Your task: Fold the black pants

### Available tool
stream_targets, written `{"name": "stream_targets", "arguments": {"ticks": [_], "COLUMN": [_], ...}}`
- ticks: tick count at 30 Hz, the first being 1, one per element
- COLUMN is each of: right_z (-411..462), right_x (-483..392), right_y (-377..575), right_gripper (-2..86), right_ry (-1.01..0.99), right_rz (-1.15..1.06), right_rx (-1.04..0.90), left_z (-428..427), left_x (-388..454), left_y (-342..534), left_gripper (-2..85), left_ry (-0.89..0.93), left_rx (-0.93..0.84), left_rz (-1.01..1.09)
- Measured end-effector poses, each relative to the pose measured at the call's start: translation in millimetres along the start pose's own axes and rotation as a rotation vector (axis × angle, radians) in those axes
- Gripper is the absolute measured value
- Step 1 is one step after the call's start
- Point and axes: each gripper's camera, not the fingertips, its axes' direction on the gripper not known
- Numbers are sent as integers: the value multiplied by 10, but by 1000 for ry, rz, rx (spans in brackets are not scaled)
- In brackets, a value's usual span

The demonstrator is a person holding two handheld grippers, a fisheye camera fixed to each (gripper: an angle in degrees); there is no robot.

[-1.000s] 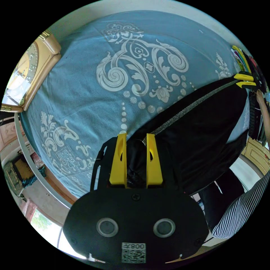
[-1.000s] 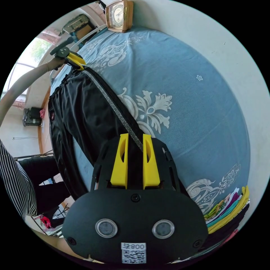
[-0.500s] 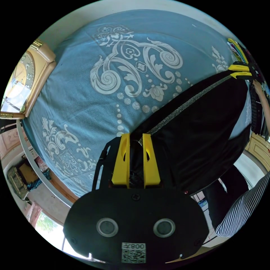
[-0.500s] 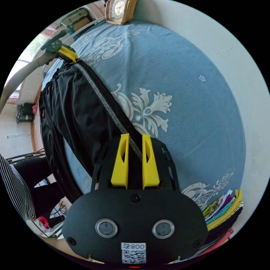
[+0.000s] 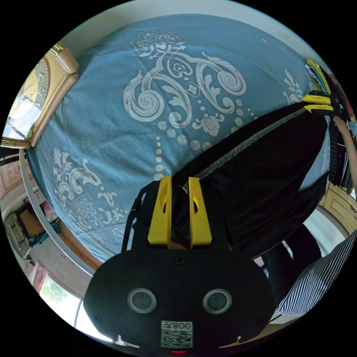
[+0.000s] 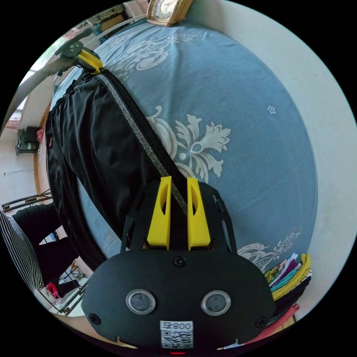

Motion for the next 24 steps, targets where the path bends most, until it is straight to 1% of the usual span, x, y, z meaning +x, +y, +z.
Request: {"name": "stream_targets", "arguments": {"ticks": [6,10,18,24], "right_z": [153,311,653,985], "right_x": [-130,-250,-559,-837], "right_y": [114,210,445,638], "right_gripper": [65,34,18,16], "right_ry": [-11,-55,-33,-13], "right_rz": [49,98,177,198], "right_rx": [66,94,163,202], "left_z": [-93,-176,-491,-624], "left_x": [273,429,821,1042], "left_y": [218,444,1118,1646], "left_gripper": [35,25,19,20], "left_ry": [-66,-127,-268,-302], "left_rx": [6,41,158,229], "left_rz": [17,-23,-67,-75]}}
